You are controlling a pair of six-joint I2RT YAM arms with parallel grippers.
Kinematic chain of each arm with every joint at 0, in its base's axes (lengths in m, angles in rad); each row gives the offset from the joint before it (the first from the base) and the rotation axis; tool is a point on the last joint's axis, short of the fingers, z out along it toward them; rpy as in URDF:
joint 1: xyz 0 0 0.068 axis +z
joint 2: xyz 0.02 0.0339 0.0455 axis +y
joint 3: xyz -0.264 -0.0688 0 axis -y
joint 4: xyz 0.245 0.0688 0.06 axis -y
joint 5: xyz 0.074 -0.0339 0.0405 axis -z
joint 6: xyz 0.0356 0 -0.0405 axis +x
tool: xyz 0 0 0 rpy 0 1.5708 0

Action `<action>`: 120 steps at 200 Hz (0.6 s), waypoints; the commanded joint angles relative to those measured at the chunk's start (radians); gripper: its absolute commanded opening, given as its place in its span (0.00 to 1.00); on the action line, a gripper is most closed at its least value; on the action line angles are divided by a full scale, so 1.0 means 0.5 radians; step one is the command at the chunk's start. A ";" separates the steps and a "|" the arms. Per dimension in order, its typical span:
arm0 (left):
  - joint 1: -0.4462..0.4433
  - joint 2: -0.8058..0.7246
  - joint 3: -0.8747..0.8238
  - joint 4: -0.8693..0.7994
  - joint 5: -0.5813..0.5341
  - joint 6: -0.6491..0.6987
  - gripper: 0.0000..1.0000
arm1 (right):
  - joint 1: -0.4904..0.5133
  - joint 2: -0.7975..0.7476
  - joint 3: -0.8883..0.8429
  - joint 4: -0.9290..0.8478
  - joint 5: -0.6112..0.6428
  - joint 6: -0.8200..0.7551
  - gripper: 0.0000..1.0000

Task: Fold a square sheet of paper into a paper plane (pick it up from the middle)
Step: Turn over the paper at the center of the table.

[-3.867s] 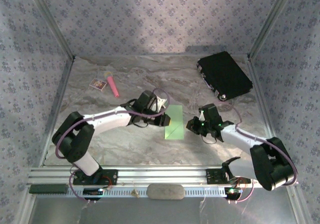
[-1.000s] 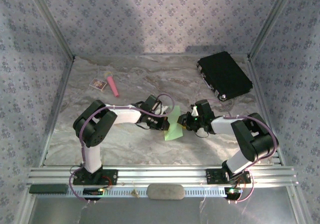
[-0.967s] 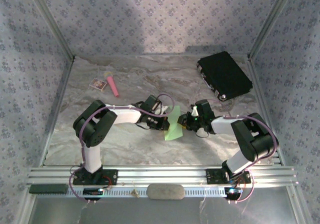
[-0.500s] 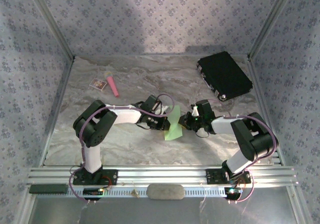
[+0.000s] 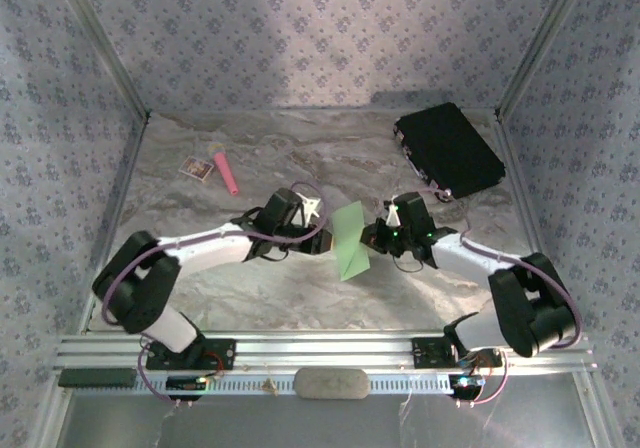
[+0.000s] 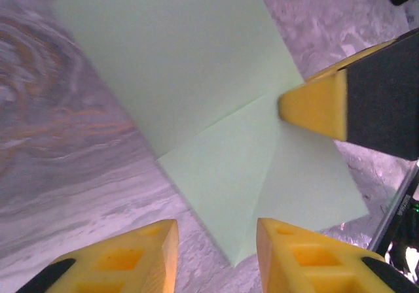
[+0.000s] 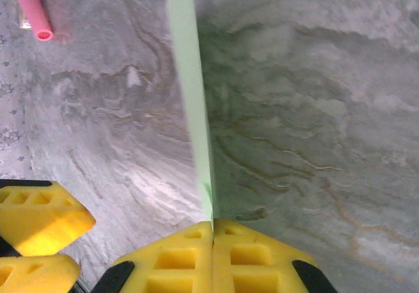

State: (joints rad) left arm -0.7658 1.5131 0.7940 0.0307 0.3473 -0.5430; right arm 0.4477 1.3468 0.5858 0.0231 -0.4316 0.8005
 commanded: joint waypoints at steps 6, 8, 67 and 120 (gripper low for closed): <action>0.005 -0.260 -0.114 0.024 -0.363 0.018 0.38 | 0.084 -0.158 0.188 -0.507 0.282 -0.219 0.05; 0.004 -0.279 -0.117 0.021 -0.379 0.018 0.39 | 0.093 -0.168 0.202 -0.533 0.302 -0.227 0.05; 0.030 -0.552 -0.314 0.012 -0.621 0.060 0.47 | 0.312 -0.311 0.475 -0.987 0.775 -0.328 0.05; 0.062 -0.680 -0.385 -0.025 -0.681 0.036 0.50 | 0.454 -0.313 0.589 -1.159 1.056 -0.307 0.05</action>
State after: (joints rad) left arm -0.7429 1.2259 0.6155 0.0174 0.0463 -0.5320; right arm 0.6624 1.1973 0.8429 -0.4679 -0.0040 0.6571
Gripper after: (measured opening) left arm 0.488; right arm 0.054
